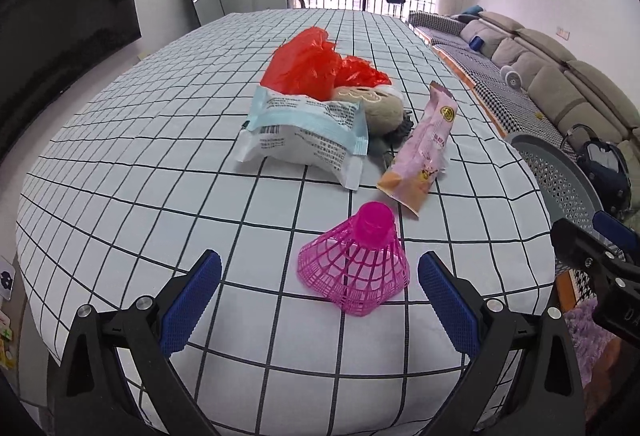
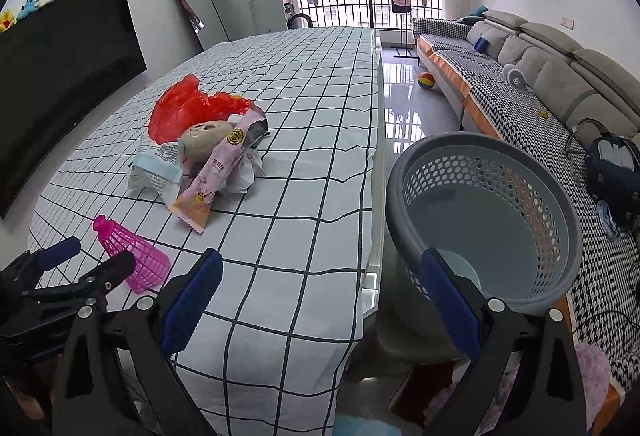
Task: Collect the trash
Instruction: 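Grasp the pink shuttlecock with the left gripper while the right gripper grasps the pink wrapper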
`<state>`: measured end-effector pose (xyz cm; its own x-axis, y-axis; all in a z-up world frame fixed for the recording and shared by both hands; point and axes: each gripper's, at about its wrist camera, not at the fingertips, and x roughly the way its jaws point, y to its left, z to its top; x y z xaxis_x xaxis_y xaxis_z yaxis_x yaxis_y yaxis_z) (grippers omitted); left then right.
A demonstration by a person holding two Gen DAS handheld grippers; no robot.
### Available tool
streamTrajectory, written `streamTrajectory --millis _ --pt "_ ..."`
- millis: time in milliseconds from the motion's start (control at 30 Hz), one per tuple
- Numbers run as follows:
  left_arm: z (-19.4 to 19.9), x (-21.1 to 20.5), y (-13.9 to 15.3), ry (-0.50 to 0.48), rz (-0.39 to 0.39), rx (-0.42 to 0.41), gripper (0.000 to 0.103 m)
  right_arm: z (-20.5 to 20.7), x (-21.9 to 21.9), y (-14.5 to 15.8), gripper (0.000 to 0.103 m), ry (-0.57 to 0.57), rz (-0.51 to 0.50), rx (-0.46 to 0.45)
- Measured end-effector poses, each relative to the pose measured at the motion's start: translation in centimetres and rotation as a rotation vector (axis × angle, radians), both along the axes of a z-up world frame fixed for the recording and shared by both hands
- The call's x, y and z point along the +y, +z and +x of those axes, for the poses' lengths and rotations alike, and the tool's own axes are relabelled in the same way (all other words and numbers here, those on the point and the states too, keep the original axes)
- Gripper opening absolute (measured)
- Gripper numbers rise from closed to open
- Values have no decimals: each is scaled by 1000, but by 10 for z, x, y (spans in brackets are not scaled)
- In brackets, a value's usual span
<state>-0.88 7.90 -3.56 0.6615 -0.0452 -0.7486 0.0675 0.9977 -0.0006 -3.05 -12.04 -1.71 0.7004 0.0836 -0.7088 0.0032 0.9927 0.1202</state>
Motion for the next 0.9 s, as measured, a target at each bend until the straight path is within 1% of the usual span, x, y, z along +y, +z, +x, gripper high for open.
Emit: streamTrajectory --millis 167,200,267,300,333,367,433,467,500,533,600,733,900 --pt "7 -2 -10 -10 4 3 96 1 0 -2 94 4 -1 5" --pt "7 -2 -10 -10 8 -2 95 2 1 -3 94 4 0 6" --pt "8 -3 -9 -14 14 -12 90 3 2 -5 94 4 2 11" --pt "8 -3 -9 -19 13 -13 82 6 3 -6 94 5 2 14" --pt "8 -4 -9 -24 12 -13 76 6 4 -6 94 6 2 16" --pt "8 -3 -10 -27 12 -11 74 7 5 -7 94 8 0 16" --pt "9 -3 -11 -37 8 -6 59 8 7 -6 94 14 -1 14" --pt "10 -3 -11 -41 6 -6 58 9 9 -6 94 17 -2 11" --pt "9 -3 -11 -44 5 -9 55 10 10 -5 94 19 -3 10" --pt "9 -3 -10 -49 3 -11 48 12 12 -5 94 23 -2 9" --pt "9 -2 -9 -54 -5 -13 44 16 16 -4 94 30 -3 11" --pt "9 6 -1 -40 -13 -36 42 29 30 -4 94 56 5 16" --pt "14 24 9 10 21 -68 42 54 52 -7 94 66 21 35"
